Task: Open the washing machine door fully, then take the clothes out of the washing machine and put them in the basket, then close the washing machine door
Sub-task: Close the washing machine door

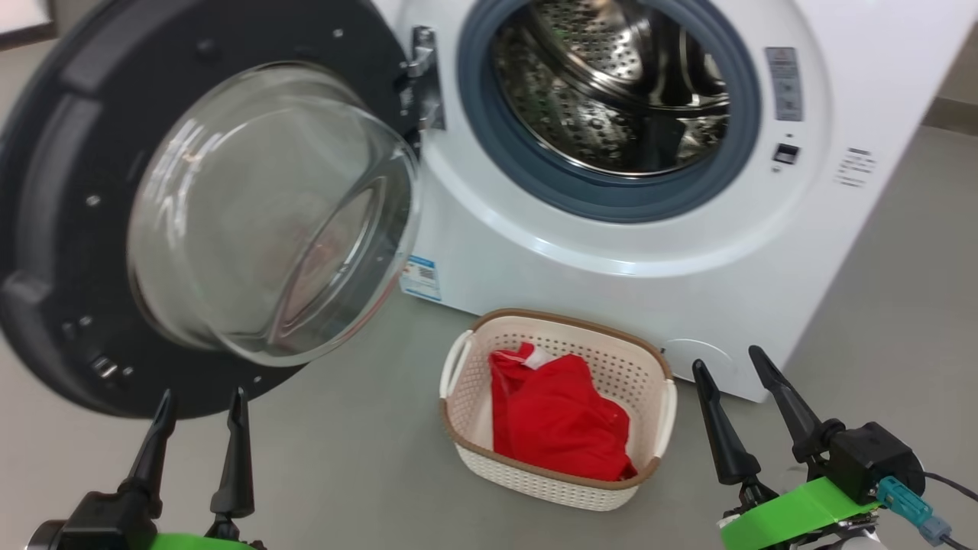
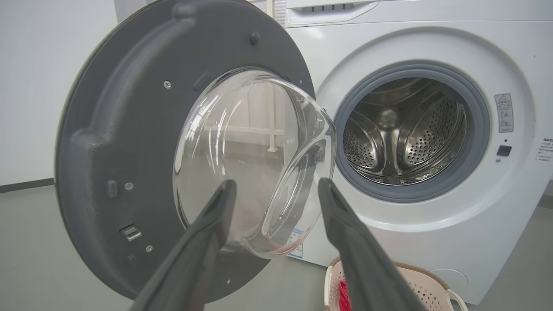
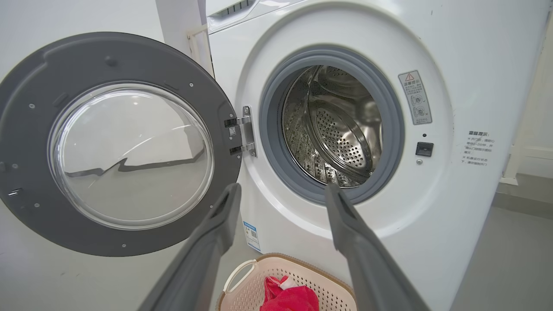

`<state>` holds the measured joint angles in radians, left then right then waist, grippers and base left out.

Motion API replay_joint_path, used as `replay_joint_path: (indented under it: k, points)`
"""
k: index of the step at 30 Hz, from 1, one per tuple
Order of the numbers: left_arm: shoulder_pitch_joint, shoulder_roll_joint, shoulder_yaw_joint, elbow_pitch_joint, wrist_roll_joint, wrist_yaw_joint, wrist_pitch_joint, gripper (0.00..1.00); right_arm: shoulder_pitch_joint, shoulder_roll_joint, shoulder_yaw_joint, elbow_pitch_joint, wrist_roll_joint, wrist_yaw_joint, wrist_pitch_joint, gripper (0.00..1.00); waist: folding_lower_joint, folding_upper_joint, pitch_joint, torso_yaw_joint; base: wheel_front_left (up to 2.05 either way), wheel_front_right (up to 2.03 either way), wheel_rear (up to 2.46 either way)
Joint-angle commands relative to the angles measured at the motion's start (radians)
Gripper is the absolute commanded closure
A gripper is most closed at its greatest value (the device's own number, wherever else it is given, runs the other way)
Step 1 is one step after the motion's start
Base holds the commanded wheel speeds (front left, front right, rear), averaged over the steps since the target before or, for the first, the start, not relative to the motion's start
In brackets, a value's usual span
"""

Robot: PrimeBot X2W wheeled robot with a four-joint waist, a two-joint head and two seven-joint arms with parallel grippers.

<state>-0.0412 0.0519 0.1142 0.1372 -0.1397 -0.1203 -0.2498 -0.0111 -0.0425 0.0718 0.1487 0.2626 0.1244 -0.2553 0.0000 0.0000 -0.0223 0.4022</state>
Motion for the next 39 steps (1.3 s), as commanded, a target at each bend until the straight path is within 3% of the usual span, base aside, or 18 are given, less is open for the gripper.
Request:
replay_joint_path:
  k: [1, 14, 36, 37, 38, 39]
  points:
    - [-0.036, 0.01, 0.03, -0.028, 0.012, 0.009, -0.012, 0.0, -0.055, -0.008, 0.02, -0.028, 0.019, 0.006, -0.006, 0.0, 0.0, 0.0, 0.003, 0.053, 0.0, 0.0, 0.0]
    - [-0.035, 0.005, 0.042, -0.045, 0.011, 0.009, -0.012, 0.0, -0.057, -0.008, 0.029, -0.027, 0.019, 0.006, -0.006, 0.0, 0.0, 0.0, 0.0, 0.086, 0.0, 0.0, 0.0]
    - [-0.038, 0.0, 0.058, -0.057, 0.025, 0.021, -0.012, 0.0, -0.059, -0.008, 0.036, -0.023, 0.023, 0.006, -0.006, 0.0, 0.0, 0.0, 0.005, 0.078, 0.0, 0.0, 0.0]
    - [-0.039, 0.0, 0.06, -0.06, 0.029, 0.025, -0.012, 0.38, -0.059, -0.008, 0.036, -0.023, 0.023, 0.006, -0.006, 0.0, 0.0, 0.0, 0.005, 0.077, 0.0, 0.0, 0.0]
    - [-0.04, 0.001, 0.06, -0.062, 0.036, 0.027, -0.012, 0.91, -0.059, -0.008, 0.036, -0.023, 0.022, 0.006, -0.006, 0.0, 0.0, 0.0, 0.005, 0.076, 0.0, 0.0, 0.0]
    - [-0.043, 0.002, 0.059, -0.064, 0.044, 0.028, -0.012, 1.0, -0.058, -0.008, 0.035, -0.023, 0.022, 0.006, -0.006, 0.0, 0.0, 0.0, 0.006, 0.076, 0.0, 0.0, 0.0]
